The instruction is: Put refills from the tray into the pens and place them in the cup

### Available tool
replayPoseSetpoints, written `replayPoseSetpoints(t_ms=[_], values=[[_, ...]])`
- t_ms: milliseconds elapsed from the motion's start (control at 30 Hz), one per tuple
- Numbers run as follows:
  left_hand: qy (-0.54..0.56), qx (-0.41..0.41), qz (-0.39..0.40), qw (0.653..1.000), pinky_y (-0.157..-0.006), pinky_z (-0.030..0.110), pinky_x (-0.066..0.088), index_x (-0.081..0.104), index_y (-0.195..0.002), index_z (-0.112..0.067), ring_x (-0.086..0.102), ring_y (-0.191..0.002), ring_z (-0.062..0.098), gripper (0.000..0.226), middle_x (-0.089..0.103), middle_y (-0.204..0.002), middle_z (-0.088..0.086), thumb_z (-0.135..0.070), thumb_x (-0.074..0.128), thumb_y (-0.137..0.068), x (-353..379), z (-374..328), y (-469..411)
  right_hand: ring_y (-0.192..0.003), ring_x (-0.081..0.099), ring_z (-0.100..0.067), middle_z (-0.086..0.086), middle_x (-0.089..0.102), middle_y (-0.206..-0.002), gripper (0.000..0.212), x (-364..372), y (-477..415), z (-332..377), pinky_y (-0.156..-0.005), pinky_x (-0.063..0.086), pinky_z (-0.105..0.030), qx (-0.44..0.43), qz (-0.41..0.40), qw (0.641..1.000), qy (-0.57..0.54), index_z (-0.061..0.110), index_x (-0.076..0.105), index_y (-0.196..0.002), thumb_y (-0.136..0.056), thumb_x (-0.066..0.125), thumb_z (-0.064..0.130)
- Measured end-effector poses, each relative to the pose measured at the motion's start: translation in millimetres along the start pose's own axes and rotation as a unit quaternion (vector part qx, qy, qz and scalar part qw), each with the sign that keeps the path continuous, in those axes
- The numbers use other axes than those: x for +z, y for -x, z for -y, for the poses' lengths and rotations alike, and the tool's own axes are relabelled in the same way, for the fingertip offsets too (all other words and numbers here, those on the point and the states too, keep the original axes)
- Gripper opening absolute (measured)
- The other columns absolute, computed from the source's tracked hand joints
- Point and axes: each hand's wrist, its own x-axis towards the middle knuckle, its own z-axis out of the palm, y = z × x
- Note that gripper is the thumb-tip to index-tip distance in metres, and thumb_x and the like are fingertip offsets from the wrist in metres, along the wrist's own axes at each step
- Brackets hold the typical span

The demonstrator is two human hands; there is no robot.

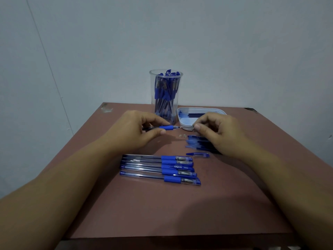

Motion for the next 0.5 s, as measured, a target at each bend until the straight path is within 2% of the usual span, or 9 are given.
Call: replayPoseSetpoints(t_ms=[100,200,333,500], values=[[0.001,-0.001,0.000,1.000,-0.071,0.029,0.055,0.072,-0.106,-0.038,0.067,-0.078,0.007,0.024,0.072,-0.089,-0.020,-0.027,0.075,-0.084,0.3,-0.7,0.1,-0.074,0.066,0.003,0.012,0.069,-0.075,0.013,0.7,1.6,5.0,-0.070,0.049,-0.012,0.006,-0.023,0.996,-0.084,0.023,0.066,-0.089,-0.091,0.064,0.010],[0.011,0.002,0.000,1.000,-0.070,0.026,0.054,0.072,-0.105,-0.038,0.067,-0.078,0.009,0.024,0.072,-0.089,-0.019,-0.028,0.075,-0.084,0.8,-2.6,0.7,-0.075,0.065,0.001,0.012,0.069,-0.076,0.017,3.7,3.1,9.8,-0.071,0.049,-0.012,-0.001,-0.009,0.995,-0.100,0.026,0.066,-0.089,-0.090,0.065,0.009],[0.024,0.010,0.006,1.000,-0.069,0.021,0.054,0.067,-0.101,-0.047,0.067,-0.079,0.006,0.026,0.071,-0.089,-0.022,-0.028,0.074,-0.084,2.5,-8.2,2.3,-0.075,0.064,-0.001,0.013,0.070,-0.079,0.021,8.1,4.7,13.3,-0.071,0.049,-0.013,-0.010,0.012,0.994,-0.105,0.031,0.066,-0.087,-0.090,0.066,0.011],[0.031,0.010,0.010,0.999,-0.072,0.023,0.055,0.072,-0.104,-0.038,0.067,-0.080,0.003,0.023,0.071,-0.088,-0.024,-0.026,0.074,-0.084,4.3,-9.2,2.9,-0.080,0.066,-0.006,0.013,0.070,-0.085,0.030,9.5,6.1,13.1,-0.075,0.052,-0.016,-0.025,0.024,0.996,-0.086,0.037,0.065,-0.087,-0.084,0.073,0.008]])
